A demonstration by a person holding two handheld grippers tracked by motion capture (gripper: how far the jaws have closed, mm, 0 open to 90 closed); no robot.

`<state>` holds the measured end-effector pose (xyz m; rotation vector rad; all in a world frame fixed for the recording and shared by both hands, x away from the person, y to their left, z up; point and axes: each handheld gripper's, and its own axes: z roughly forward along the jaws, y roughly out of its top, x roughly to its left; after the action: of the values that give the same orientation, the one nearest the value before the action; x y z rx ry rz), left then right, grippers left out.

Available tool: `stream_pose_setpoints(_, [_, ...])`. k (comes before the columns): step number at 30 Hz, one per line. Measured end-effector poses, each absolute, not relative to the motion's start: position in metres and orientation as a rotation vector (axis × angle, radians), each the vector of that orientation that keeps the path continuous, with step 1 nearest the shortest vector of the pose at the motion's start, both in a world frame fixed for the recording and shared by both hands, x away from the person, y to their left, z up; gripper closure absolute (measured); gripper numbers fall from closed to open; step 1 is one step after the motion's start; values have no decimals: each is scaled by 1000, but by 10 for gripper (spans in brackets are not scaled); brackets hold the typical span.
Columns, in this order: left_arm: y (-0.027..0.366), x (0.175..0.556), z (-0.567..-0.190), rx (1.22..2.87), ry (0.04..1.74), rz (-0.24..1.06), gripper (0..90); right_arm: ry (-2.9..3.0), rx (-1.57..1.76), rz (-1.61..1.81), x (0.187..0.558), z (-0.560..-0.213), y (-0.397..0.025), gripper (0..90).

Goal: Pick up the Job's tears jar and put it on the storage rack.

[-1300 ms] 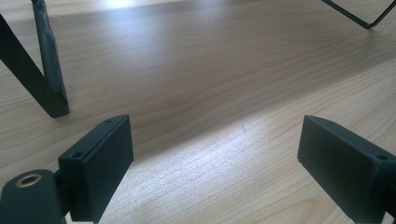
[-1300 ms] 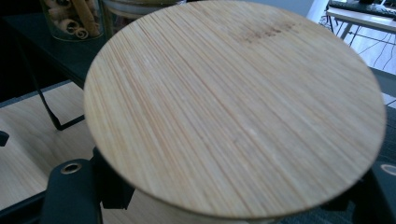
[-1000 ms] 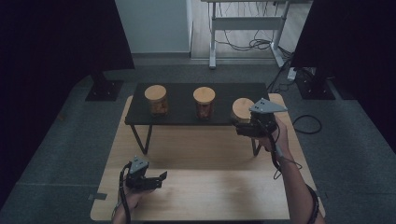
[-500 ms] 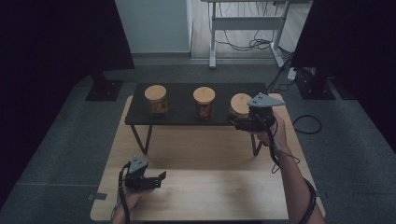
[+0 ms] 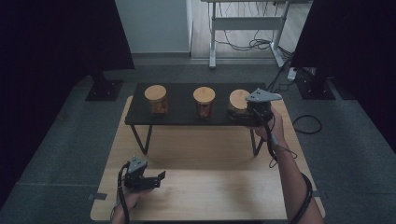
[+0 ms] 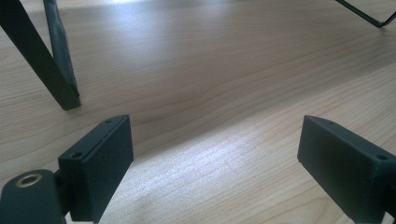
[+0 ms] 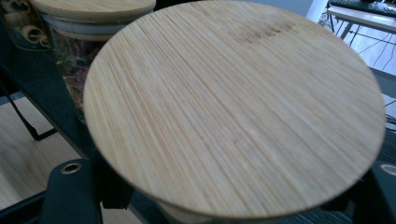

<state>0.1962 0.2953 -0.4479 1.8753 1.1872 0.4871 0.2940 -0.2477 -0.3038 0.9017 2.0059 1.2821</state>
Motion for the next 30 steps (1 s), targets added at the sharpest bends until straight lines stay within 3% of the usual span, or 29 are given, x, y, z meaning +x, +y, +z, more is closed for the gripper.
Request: stream_pose_setpoints(30, [297, 194, -447, 1864, 1192, 497, 101, 2005, 1020, 1281, 312, -306, -243, 243])
